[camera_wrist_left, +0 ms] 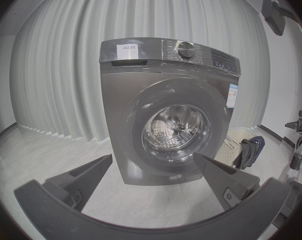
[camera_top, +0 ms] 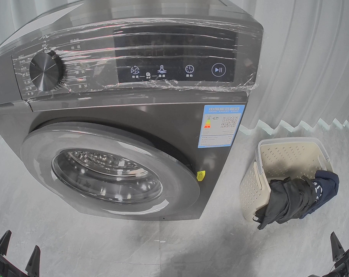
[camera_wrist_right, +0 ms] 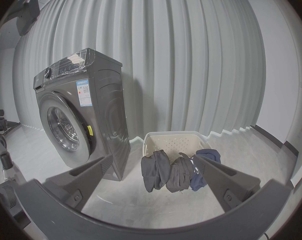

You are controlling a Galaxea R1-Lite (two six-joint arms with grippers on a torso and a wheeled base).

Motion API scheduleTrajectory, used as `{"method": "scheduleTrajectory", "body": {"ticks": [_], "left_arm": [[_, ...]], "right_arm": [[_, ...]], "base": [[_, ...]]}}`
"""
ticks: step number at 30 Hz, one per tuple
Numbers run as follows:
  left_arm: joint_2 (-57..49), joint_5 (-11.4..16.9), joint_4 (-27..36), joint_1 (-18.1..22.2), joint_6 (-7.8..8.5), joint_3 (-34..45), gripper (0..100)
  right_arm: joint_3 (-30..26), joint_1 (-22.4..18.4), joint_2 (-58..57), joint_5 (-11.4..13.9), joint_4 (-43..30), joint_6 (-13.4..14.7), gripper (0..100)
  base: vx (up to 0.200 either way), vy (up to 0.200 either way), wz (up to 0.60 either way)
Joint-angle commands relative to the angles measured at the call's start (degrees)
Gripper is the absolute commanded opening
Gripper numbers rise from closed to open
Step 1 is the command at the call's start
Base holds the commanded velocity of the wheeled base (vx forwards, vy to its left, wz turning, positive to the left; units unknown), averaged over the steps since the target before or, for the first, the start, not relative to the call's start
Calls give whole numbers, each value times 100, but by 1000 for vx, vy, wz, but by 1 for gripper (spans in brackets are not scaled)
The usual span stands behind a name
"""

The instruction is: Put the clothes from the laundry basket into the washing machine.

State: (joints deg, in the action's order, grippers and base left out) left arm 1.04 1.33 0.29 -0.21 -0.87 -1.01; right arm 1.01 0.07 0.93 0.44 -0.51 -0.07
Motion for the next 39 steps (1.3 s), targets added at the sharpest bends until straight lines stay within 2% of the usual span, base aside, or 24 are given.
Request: {"method": "scheduleTrajectory", "body": {"ticks": [1,7,16,39], "left_arm": [[-95,8,-3,3,-1,92,100],[-104,8,-3,3,-1,92,100],[-95,8,-3,3,7,92,100],[-104,-1,-3,3,-1,92,100]], "right_arm": [[-92,1,-93,0,-2,-1,100],[-92,1,-93,0,-2,-1,100],[-92,1,-93,0,-2,-1,100],[-92,1,-93,0,-2,-1,100]], "base": [[-200,0,0],[-200,0,0],[0,0,0],[0,200,0]]}}
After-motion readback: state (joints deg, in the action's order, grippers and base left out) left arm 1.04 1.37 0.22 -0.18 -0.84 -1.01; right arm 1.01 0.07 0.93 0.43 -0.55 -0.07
